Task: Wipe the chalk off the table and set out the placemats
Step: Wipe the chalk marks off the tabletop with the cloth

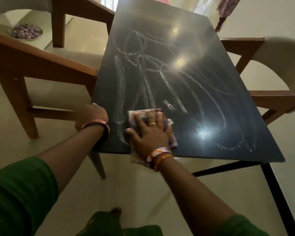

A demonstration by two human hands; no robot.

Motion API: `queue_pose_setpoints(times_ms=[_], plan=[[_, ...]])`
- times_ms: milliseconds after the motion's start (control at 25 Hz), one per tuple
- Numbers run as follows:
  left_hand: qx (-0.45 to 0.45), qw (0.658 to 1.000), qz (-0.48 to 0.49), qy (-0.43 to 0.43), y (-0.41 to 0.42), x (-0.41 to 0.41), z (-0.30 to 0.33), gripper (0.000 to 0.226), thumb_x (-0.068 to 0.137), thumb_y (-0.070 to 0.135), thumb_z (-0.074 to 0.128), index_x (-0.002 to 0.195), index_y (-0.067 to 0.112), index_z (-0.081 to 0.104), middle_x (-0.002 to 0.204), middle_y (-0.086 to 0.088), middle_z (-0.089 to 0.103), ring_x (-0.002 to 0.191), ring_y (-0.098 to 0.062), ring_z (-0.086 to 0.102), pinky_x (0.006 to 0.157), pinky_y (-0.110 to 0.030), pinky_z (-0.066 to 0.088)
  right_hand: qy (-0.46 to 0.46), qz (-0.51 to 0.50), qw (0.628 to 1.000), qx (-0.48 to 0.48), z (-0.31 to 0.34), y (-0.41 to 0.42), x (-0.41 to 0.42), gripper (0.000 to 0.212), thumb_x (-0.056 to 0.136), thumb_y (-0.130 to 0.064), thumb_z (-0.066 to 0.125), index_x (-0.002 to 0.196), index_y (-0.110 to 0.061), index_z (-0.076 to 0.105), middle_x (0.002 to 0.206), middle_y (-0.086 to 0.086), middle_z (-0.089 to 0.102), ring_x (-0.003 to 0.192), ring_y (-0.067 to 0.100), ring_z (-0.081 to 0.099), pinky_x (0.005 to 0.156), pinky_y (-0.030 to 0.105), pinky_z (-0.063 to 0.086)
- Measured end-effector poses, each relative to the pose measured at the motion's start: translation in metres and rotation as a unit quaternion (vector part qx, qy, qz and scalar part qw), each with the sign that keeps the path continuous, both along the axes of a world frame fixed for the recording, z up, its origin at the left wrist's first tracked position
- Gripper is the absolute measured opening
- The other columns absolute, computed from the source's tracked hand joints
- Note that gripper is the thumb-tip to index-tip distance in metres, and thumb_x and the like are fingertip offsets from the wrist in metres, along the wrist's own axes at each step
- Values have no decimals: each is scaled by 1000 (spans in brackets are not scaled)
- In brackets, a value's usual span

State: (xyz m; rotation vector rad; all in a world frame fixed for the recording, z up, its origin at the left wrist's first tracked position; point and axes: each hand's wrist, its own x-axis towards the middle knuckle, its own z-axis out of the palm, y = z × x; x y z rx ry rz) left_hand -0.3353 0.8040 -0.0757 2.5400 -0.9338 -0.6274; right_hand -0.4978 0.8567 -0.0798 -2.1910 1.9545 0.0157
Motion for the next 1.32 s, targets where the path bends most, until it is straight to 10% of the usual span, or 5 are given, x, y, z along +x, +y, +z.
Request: queue_pose_setpoints(times_ms=[120, 440, 760, 1120, 1320], plan=[[-6, 1000, -15, 24, 2, 5, 1, 45, 102, 32, 26, 123, 1, 51, 115, -18, 58, 106, -33, 55, 79, -38, 37, 14, 49, 999, -3, 1, 5, 3, 72, 84, -75, 25, 148, -46, 6, 160, -2, 4, 146, 23, -5, 112, 58, 1], [-24, 996, -36, 84, 6, 12, 5, 44, 100, 33, 32, 129, 3, 47, 126, -19, 53, 114, -37, 51, 91, -44, 40, -10, -272, 961, 54, 13, 33, -131, 78, 83, -79, 24, 149, -44, -1, 159, 1, -15, 143, 35, -19, 112, 62, 1], [-49, 983, -128, 124, 25, 21, 3, 49, 100, 30, 36, 141, 4, 30, 143, -18, 39, 128, -37, 39, 102, -45, 34, -15, 54, 995, 81, 11, 33, 13, 73, 88, -68, 39, 148, -47, 2, 159, -7, -16, 142, 31, -24, 112, 56, -13], [9, 962, -174, 208, 53, 36, -11, 52, 101, 33, 30, 147, 13, 15, 143, -17, 37, 127, -37, 41, 102, -47, 37, 1, -205, 977, 54, 14, 53, -121, 70, 91, -68, 27, 149, -42, 0, 160, 0, -12, 144, 35, -16, 114, 57, -4], [44, 966, -185, 174, 52, 37, -10, 55, 101, 34, 28, 149, 16, 5, 145, -19, 33, 128, -37, 40, 103, -49, 36, -17, 27, 999, 37, 2, 52, 5, 73, 89, -65, 39, 149, -43, 3, 159, 1, -16, 141, 37, -24, 110, 54, -18]])
